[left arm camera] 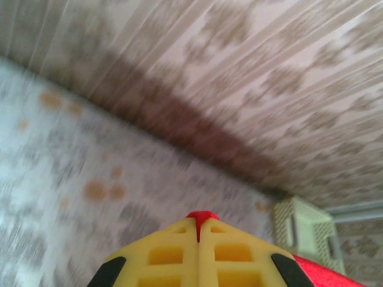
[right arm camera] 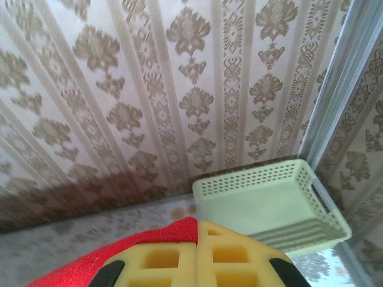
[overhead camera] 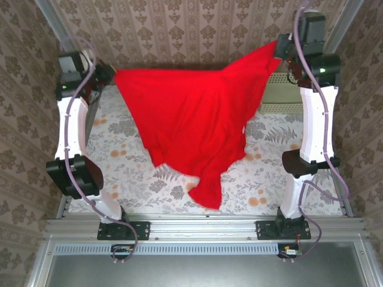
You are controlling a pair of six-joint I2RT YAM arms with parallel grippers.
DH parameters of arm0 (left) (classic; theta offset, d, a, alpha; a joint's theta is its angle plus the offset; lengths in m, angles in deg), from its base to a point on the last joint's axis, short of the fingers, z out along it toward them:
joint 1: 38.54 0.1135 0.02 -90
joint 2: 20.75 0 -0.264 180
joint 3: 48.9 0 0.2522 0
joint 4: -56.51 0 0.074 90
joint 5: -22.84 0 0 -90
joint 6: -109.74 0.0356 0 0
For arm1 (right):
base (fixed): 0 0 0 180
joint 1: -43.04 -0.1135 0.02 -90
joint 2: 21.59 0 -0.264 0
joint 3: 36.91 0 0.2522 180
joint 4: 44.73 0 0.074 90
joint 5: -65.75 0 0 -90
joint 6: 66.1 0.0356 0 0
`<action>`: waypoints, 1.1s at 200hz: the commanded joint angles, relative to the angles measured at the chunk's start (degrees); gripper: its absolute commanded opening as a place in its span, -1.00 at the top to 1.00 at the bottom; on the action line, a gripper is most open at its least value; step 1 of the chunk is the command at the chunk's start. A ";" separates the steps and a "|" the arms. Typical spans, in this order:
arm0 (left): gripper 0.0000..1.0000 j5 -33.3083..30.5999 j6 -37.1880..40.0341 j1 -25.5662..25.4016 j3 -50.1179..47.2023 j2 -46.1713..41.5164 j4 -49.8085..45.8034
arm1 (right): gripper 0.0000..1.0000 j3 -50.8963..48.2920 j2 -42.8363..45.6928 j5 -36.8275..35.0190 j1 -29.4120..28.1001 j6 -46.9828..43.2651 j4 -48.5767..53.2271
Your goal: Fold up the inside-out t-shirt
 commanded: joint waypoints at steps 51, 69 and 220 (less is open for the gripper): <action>1.00 1.74 2.54 4.13 -13.65 -21.33 26.03 | 1.00 -23.21 25.75 9.43 3.14 2.92 -26.03; 1.00 3.01 1.37 4.10 -23.51 -23.05 27.71 | 1.00 -30.62 26.70 13.38 3.10 3.58 -23.62; 1.00 1.48 -0.81 -7.11 -77.83 -32.00 22.90 | 1.00 -112.43 60.22 18.14 4.02 22.02 -23.25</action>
